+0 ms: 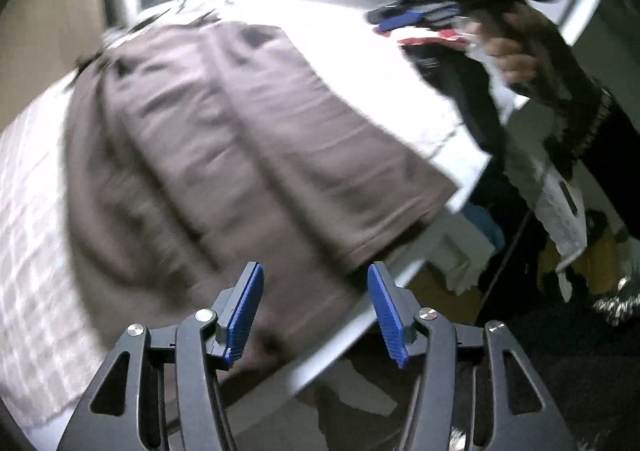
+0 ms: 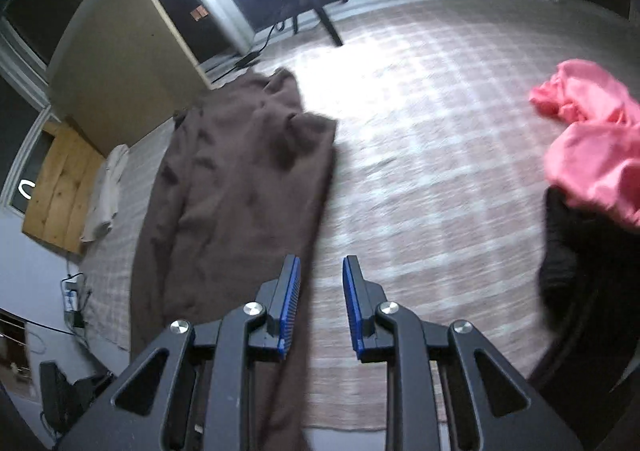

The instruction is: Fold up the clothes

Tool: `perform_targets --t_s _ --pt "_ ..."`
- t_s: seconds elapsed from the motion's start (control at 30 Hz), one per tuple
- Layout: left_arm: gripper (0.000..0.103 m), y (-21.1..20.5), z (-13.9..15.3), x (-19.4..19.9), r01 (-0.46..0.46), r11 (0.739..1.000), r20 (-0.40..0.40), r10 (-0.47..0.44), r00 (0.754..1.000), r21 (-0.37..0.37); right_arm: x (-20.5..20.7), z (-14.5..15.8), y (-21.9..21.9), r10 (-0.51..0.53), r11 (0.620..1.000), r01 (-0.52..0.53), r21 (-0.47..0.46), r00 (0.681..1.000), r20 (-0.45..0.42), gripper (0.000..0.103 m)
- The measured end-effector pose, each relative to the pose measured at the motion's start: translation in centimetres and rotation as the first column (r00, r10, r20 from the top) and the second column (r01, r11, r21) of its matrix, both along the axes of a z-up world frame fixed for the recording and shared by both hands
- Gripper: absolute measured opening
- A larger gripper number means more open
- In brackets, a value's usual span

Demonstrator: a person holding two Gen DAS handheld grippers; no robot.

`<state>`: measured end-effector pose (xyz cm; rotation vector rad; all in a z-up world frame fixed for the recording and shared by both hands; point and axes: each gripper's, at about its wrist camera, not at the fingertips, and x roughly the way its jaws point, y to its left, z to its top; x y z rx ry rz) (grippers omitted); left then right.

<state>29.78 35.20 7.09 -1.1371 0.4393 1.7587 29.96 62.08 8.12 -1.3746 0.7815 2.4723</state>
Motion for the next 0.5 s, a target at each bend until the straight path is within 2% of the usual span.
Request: perform_targets --t_s 0.1,0.13,0.2,0.3,0.4,0.5 --pt "0.059 3.0 0.3 1.8 0.04 0.999 -0.008 -0.04 0.999 0.014 -1.6 0.4 1.8 0.034 0.999 -0.034 0.012 0.999 -0.014 0.023" --pt "0.06 4.1 0.4 2.5 0.046 0.998 -0.006 -0.046 0.999 0.03 -2.4 0.4 2.4 0.051 0.999 -0.051 0.015 0.999 -0.017 0.028" --pt "0.075 6.3 0.3 3.3 0.04 0.998 -0.001 -0.04 0.999 0.044 -4.7 -0.4 3.3 0.087 0.996 -0.087 0.008 0.996 -0.01 0.035" --pt "0.075 9.3 -0.6 4.0 -0.003 1.0 0.0 0.003 1.0 0.022 -8.2 -1.5 4.7 0.141 0.99 -0.141 -0.003 0.99 -0.001 0.035" --pt "0.075 11.8 -2.2 4.2 -0.075 0.997 0.007 0.075 0.997 -0.027 -11.7 -3.1 5.8 0.184 0.983 -0.184 -0.007 0.983 0.009 0.05" --pt "0.075 12.9 -3.7 4.2 -0.161 0.984 0.008 0.162 0.987 -0.075 -14.5 -5.4 6.8 0.206 0.977 -0.205 -0.057 0.978 0.009 0.051"
